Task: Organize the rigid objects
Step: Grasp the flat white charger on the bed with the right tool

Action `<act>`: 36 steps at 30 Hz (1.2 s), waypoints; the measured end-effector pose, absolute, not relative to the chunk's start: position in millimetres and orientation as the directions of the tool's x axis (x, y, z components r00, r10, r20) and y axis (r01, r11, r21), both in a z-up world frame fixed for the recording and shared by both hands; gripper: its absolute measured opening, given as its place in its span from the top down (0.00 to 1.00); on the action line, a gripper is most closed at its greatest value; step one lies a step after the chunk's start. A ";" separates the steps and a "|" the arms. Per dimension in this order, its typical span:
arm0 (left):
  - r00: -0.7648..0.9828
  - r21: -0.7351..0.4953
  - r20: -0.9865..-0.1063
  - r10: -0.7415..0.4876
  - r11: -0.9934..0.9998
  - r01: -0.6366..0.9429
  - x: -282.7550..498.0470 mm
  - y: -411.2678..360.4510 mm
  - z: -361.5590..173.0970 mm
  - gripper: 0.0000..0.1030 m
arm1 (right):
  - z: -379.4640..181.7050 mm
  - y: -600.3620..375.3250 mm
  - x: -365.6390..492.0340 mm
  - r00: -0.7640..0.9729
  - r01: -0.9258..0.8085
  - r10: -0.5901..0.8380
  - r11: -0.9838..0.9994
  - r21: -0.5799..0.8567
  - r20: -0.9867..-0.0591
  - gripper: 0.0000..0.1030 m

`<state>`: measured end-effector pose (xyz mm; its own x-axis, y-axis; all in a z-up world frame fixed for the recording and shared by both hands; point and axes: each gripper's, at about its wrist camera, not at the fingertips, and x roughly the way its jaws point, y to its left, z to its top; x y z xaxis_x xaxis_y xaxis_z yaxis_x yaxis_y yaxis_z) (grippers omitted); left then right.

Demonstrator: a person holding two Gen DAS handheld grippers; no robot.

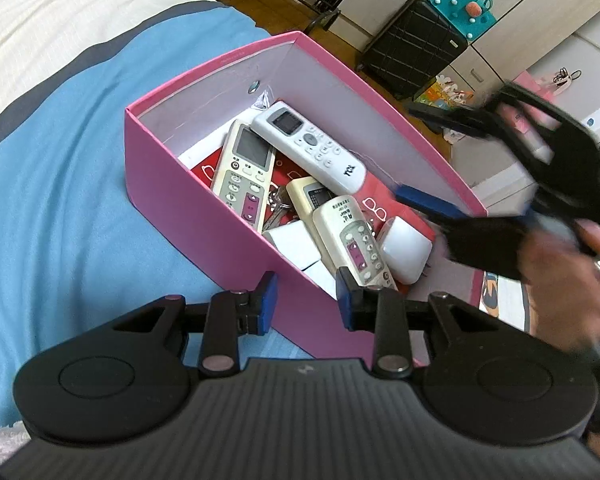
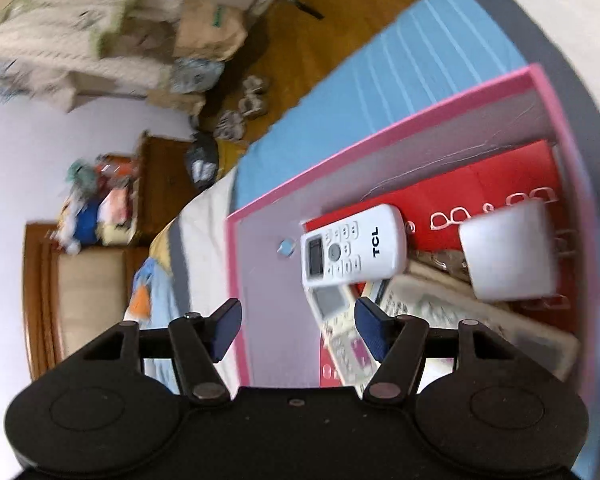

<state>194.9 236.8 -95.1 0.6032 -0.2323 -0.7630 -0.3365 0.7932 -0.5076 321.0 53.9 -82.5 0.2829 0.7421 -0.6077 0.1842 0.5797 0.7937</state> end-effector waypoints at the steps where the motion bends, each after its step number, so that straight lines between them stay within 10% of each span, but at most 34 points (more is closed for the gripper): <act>1: 0.602 -0.508 -0.764 -0.232 0.792 -0.339 194.8 236.9 -95.0 0.71 | -74.4 47.8 317.6 0.284 0.154 0.744 0.588 0.794 -0.605 0.34; 16: 0.589 -0.477 -0.783 -0.201 0.802 -0.359 195.3 230.3 -90.6 0.72 | 6.7 -114.9 219.9 0.511 -0.248 0.427 0.904 0.348 -0.746 0.34; 36: 0.585 -0.462 -0.785 -0.202 0.821 -0.336 197.0 221.6 -86.6 0.72 | -111.1 -104.6 302.1 0.489 -0.638 0.106 0.721 -0.272 -0.866 0.32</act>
<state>197.0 221.6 -86.6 0.5852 -0.2022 -0.7852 -0.3360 0.8209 -0.4618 302.1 -104.6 -111.1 0.4890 0.1057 -0.8659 -0.6377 0.7206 -0.2722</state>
